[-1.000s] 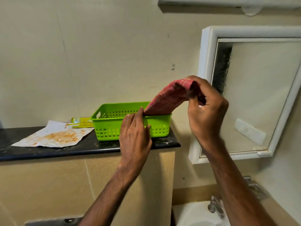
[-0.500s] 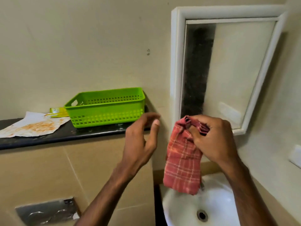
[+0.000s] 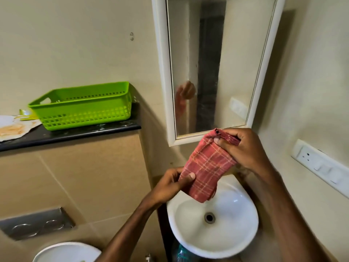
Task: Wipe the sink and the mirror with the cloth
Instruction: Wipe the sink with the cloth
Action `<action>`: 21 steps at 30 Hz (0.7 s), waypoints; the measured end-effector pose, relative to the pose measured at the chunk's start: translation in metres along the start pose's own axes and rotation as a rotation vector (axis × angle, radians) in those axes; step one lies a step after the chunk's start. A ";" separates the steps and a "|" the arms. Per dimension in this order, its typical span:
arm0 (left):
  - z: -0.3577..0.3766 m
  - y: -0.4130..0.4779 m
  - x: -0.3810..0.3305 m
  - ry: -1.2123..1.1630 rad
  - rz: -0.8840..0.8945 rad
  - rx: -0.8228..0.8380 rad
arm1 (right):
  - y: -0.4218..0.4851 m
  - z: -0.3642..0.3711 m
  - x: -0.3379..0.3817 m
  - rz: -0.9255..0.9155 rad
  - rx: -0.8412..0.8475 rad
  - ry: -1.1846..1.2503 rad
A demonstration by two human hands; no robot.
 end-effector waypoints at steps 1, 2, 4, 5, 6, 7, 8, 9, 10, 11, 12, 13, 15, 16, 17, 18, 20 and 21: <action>0.002 0.000 0.005 -0.007 -0.021 -0.034 | -0.002 0.000 -0.010 0.029 -0.024 -0.037; 0.004 0.000 0.011 -0.014 -0.045 -0.065 | -0.005 0.002 -0.020 0.062 -0.042 -0.081; 0.007 0.000 0.027 -0.031 -0.117 -0.123 | -0.017 0.014 -0.032 0.116 -0.059 -0.164; 0.008 0.000 0.034 -0.038 -0.156 -0.155 | -0.024 0.023 -0.034 0.117 -0.058 -0.191; 0.009 0.000 0.042 -0.044 -0.195 -0.183 | -0.033 0.036 -0.033 0.104 -0.043 -0.212; 0.011 0.000 0.051 -0.054 -0.235 -0.204 | -0.043 0.051 -0.030 0.083 -0.012 -0.225; 0.012 0.000 0.059 -0.072 -0.275 -0.220 | -0.054 0.070 -0.026 0.063 0.033 -0.230; 0.013 0.000 0.066 -0.092 -0.314 -0.237 | -0.067 0.090 -0.023 0.048 0.085 -0.235; 0.013 -0.002 0.073 -0.116 -0.353 -0.254 | -0.080 0.109 -0.021 0.038 0.137 -0.241; 0.012 -0.004 0.079 -0.134 -0.389 -0.262 | -0.091 0.127 -0.022 0.037 0.180 -0.242; 0.010 -0.007 0.085 -0.137 -0.420 -0.264 | -0.101 0.140 -0.024 0.040 0.205 -0.237; 0.007 -0.009 0.091 -0.131 -0.449 -0.262 | -0.107 0.151 -0.030 0.055 0.223 -0.229; -0.002 -0.015 0.108 -0.135 -0.519 -0.266 | -0.114 0.162 -0.041 0.106 0.233 -0.208; -0.007 -0.017 0.118 -0.147 -0.556 -0.271 | -0.116 0.167 -0.046 0.122 0.233 -0.207; -0.012 -0.019 0.127 -0.161 -0.590 -0.275 | -0.118 0.172 -0.050 0.130 0.234 -0.211; -0.016 -0.021 0.134 -0.174 -0.615 -0.279 | -0.121 0.180 -0.052 0.132 0.241 -0.206; -0.021 -0.022 0.143 -0.204 -0.648 -0.280 | -0.130 0.202 -0.056 0.131 0.289 -0.174; -0.023 -0.021 0.148 -0.228 -0.666 -0.275 | -0.135 0.213 -0.059 0.135 0.315 -0.157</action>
Point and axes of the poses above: each hand's wrist, its own y-axis towards the middle knuckle, its own z-axis out of the palm, x = y × z, the point moved 8 cm from there along y, towards the middle knuckle, and after that the axes turned 2 degrees about -z, right-handed, at the moved point
